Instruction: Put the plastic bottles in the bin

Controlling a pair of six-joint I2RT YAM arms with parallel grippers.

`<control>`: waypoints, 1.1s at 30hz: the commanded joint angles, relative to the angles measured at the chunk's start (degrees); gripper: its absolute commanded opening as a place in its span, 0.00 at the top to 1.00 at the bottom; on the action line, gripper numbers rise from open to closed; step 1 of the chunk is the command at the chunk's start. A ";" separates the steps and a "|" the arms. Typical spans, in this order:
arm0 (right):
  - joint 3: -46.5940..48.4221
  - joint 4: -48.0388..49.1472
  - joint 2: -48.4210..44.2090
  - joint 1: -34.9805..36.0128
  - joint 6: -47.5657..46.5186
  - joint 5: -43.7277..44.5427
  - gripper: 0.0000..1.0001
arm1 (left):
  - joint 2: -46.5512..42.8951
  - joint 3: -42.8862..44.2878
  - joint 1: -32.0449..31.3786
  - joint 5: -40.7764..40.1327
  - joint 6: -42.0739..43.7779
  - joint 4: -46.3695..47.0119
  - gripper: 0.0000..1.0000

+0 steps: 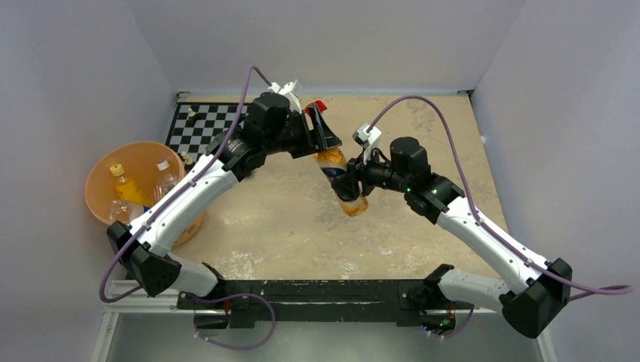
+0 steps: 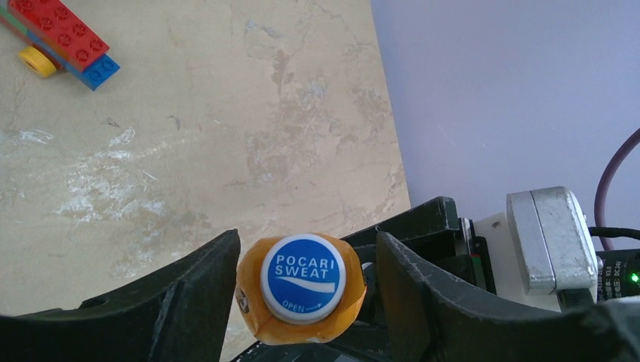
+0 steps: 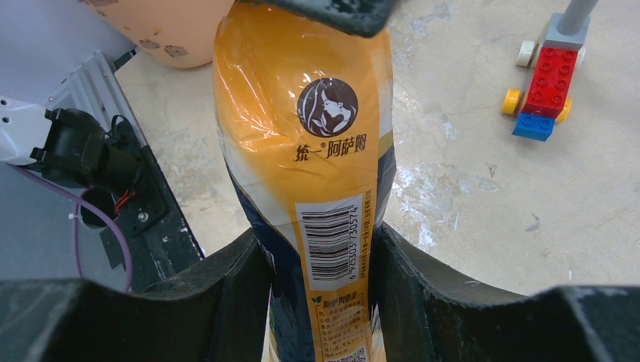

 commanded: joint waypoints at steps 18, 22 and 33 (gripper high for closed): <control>19.69 -14.71 4.14 0.86 -7.22 -5.37 0.03 | -4.14 4.93 0.91 -12.95 8.28 -8.06 1.00; 23.97 -16.79 0.88 0.86 -9.80 -5.58 0.01 | -5.19 11.56 4.49 -25.58 16.34 -20.19 1.00; 15.06 -10.14 -15.28 0.75 -6.32 24.68 0.01 | -13.30 23.11 20.08 -64.11 40.26 -27.55 1.00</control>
